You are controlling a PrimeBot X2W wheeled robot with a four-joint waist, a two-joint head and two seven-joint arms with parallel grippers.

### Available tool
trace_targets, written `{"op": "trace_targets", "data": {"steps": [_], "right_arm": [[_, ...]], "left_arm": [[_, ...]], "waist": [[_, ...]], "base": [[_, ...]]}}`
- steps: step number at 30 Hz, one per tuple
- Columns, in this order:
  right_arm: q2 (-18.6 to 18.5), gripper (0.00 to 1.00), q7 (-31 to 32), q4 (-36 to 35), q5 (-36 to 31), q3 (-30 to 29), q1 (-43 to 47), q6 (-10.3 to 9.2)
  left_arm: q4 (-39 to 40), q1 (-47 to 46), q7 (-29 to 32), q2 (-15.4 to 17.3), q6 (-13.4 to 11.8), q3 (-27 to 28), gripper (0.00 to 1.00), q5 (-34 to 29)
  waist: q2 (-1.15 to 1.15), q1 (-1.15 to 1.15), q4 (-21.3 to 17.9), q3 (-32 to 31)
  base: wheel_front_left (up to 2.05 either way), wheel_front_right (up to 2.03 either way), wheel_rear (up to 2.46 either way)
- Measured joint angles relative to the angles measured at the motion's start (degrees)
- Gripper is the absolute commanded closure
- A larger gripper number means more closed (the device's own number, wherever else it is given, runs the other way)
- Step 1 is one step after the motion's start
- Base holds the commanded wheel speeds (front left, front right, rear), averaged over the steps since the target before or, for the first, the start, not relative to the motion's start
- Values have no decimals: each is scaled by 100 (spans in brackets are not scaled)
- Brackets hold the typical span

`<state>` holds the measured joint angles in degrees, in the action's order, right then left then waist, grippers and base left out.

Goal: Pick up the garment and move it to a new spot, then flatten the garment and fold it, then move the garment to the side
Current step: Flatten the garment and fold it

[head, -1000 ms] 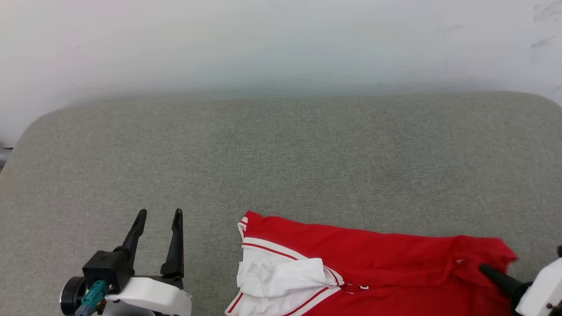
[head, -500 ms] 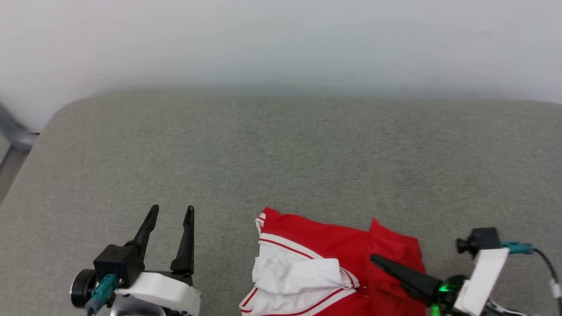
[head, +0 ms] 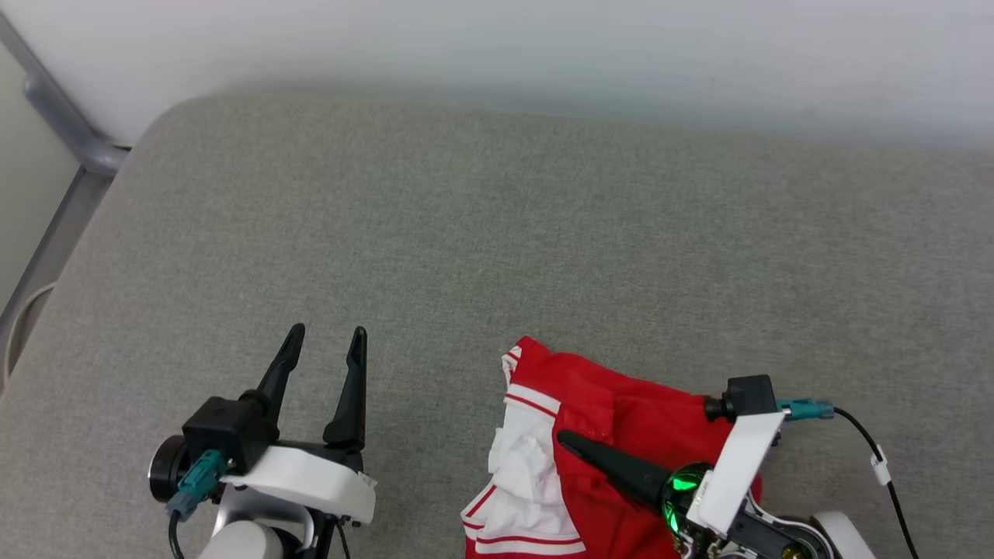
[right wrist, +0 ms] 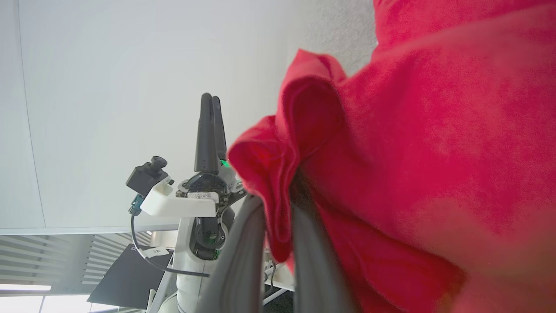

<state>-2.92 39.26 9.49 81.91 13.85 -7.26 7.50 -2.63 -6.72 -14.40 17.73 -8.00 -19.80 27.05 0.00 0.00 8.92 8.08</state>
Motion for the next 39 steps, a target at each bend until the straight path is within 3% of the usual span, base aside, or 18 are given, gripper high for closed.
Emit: {"op": "trace_targets", "data": {"steps": [2, 3, 5, 6, 12, 17, 22, 28, 33, 39], "right_arm": [[-1, 100, -182, 140, -40, 107, -108, 0], [0, 95, -298, 203, -75, 144, -147, 0], [-2, 51, -470, 346, -191, 226, -222, -1], [-2, 0, -528, 397, -230, 274, -238, 0], [-46, 0, -811, 413, -233, 439, -393, -1], [-233, 0, -1292, -94, -504, 563, -532, 0], [-624, 0, -2279, -310, -1613, 594, -627, 0], [-920, 0, -3244, -249, -3232, 137, -615, 0], [-868, 0, -3716, -356, -4614, -655, -305, 0], [-463, 0, -4063, -817, -6238, -1578, 215, 0]], "left_arm": [[-42, -74, -25, -22, 45, 9, 0, -3], [-52, -99, -31, -37, 52, 13, 0, -10], [-94, -131, -40, -69, 90, 27, 0, -13], [-110, -149, -41, -86, 96, 38, 0, -20], [-176, -166, -49, -126, 145, 148, 0, -75], [-200, -168, -49, -120, 152, 201, 0, -156], [-191, -129, -51, -112, 138, 250, 0, -219], [-116, 19, -51, -111, 69, 377, 0, -275], [-110, 166, -51, -100, 15, 494, 0, -279], [-113, 319, -51, -56, -59, 525, 0, -324]], "waist": [[0, 0, 53, 112], [0, 0, 77, 161], [0, 0, 119, 243], [0, 0, 135, 273], [0, 0, 78, 296], [0, 0, -35, 216], [0, 0, -177, 85], [0, 0, -381, -96], [0, 0, -564, -256], [0, 0, -739, -487]], "base": [[0, 0, 0], [0, 0, 0], [0, 0, 0], [0, 0, 0], [0, 0, 0], [0, 0, 0], [0, 0, 0], [0, 0, 0], [0, 0, 0], [0, 0, 0]]}}
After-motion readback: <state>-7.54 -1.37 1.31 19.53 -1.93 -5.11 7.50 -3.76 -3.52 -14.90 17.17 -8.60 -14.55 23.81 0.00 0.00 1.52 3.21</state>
